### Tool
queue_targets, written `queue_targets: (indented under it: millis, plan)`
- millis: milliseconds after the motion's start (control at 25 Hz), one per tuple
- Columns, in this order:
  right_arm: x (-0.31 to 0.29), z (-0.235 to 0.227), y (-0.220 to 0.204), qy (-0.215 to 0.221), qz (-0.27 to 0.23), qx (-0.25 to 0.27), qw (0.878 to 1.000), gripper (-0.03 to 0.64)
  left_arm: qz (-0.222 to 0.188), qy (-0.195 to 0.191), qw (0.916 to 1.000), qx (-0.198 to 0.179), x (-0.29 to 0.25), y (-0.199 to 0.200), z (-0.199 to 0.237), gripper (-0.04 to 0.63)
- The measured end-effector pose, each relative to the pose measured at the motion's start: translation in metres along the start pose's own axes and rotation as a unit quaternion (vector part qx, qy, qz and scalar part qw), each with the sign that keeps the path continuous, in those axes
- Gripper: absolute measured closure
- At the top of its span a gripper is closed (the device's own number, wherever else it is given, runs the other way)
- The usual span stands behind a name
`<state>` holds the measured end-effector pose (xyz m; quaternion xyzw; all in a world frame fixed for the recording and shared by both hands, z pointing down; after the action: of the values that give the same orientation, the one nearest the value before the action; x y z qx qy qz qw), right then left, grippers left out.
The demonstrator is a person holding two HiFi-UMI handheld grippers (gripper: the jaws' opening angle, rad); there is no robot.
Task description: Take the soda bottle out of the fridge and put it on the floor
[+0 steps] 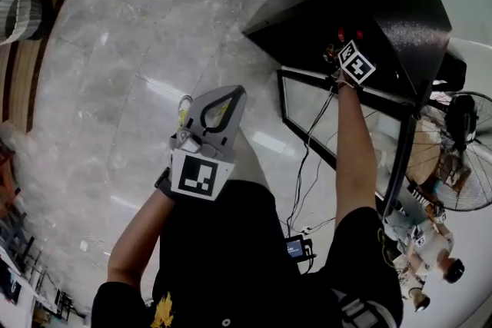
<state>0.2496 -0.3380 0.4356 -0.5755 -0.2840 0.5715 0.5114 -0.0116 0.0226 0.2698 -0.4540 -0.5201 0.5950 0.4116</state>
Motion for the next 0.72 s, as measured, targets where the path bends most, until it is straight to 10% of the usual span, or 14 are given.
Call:
queue_targets:
  millis: [280,720]
  plan:
    - [0.060,0.050,0.000,0.149,0.016,0.078,0.986,0.491,-0.009,0.010,0.9999,0.000,0.012,-0.004,0.016,0.577]
    - [0.109,0.123,-0.005,0.314,0.078,0.245,0.914,0.491,-0.013,0.028,0.9995,0.006,0.026,-0.014,0.038,0.577]
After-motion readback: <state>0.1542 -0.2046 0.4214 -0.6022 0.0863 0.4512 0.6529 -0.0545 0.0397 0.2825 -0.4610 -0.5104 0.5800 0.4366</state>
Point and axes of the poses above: the fingertips, and each gripper's own axes: x backward along the fingers, z to its left, y out of its top, the point moved 4 cm from there along x, backward along the fingers, and after that the axes turned 11 degrees about -z, right-handed, at the moved point
